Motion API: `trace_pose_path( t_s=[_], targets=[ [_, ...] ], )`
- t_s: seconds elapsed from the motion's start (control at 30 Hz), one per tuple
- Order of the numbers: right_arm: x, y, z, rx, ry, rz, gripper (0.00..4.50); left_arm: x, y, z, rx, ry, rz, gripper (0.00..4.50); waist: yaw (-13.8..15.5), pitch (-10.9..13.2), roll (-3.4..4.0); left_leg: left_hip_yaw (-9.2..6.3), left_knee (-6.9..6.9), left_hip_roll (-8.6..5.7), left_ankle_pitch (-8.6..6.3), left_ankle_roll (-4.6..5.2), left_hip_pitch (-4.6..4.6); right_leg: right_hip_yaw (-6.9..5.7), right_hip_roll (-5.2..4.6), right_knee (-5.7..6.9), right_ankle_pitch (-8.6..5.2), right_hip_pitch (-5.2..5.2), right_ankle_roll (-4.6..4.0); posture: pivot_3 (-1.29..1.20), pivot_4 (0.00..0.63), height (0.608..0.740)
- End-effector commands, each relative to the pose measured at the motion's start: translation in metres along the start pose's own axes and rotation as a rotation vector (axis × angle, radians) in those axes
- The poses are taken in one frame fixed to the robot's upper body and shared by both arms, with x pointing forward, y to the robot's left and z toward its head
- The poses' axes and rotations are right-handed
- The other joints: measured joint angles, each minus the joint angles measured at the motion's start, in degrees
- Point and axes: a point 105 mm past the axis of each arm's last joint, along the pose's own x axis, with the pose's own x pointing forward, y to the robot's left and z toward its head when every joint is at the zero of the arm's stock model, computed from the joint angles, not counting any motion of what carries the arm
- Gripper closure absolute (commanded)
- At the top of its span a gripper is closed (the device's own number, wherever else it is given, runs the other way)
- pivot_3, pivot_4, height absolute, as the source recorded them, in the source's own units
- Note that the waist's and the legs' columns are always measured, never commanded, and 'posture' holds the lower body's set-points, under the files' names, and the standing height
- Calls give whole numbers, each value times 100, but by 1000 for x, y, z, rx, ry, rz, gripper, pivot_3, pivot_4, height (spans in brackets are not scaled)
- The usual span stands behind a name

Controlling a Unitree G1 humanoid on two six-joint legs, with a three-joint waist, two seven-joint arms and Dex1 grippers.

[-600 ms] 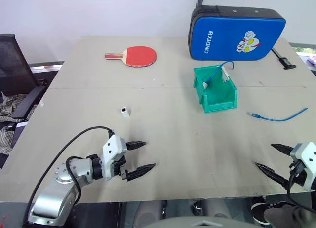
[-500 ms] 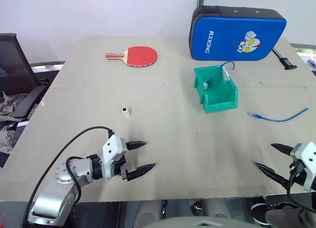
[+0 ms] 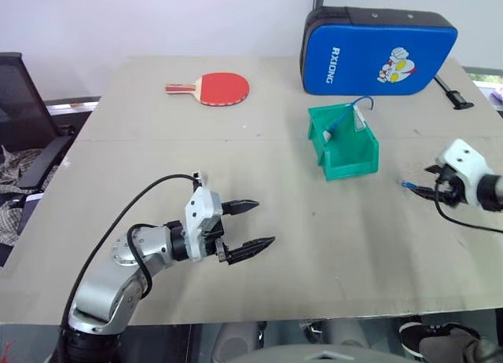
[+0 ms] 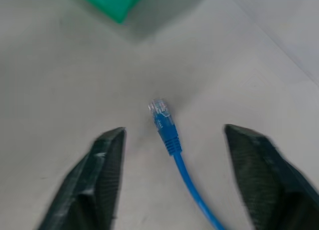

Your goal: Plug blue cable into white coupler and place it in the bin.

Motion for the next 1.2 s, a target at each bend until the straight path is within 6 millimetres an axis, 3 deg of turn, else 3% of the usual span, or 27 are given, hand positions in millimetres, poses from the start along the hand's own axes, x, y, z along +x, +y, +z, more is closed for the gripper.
trace_pose_path(
  t_s=[0.03,0.07,0.23,0.3,0.4,0.5,0.63,0.77,0.83,0.93,1.1,1.2],
  targets=[
    [17,-9,-12,-39,83,49,1324,2,-7,10,48,-26,-9,0,-11,1,0,2,0,1,-1,1,0,2,0,-3,0,1,0,0,150,731],
    [20,-10,-16,-50,105,63,1324,1,-8,10,48,-26,-6,0,-13,1,0,4,1,0,-1,2,-1,4,-4,-4,0,1,0,0,150,731],
    [28,-9,-27,-40,148,142,3527,-2,-7,5,38,-23,19,0,-9,0,-4,11,19,-1,-1,2,5,11,-10,-5,-7,12,14,0,150,731],
    [27,-5,-19,-26,110,193,4432,-3,-5,2,36,-21,29,0,-1,-1,-4,8,25,-2,-1,2,8,11,-11,-4,-10,20,20,0,150,731],
    [22,10,7,-32,14,290,4479,-4,-2,-2,40,-16,47,0,-1,-1,-3,6,33,-3,1,1,11,15,-12,4,-8,23,19,0,150,731],
    [19,53,46,-98,-86,462,4479,-4,2,-7,62,-6,73,0,-20,1,4,1,29,2,1,1,13,13,-6,14,-6,18,17,0,150,731],
    [53,123,95,-252,-146,575,4479,0,15,-13,134,33,110,0,-124,1,6,-5,17,21,0,1,15,10,20,18,5,8,2,0,150,731],
    [86,150,113,-328,-138,574,4479,1,21,-19,167,91,104,0,-96,4,11,-21,16,31,1,0,11,-4,33,21,12,6,-14,0,150,731],
    [96,161,114,-340,-144,619,3688,2,25,-22,181,129,92,0,-83,3,10,-15,18,25,2,-2,9,0,25,20,13,5,-18,0,150,731],
    [92,159,111,-344,-157,627,2483,6,28,-24,184,144,60,0,-52,2,9,-5,23,9,3,-4,8,1,-1,15,13,10,-16,0,150,731],
    [46,148,118,-219,-358,585,27,25,35,-25,202,153,9,0,11,2,7,-3,23,-7,2,-3,-8,0,-21,7,13,7,-11,0,150,731],
    [12,146,101,-157,-409,521,27,44,37,-26,212,165,-36,0,69,3,7,-14,23,-14,1,-2,-14,-6,-23,7,21,7,15,0,150,731]
  ],
)
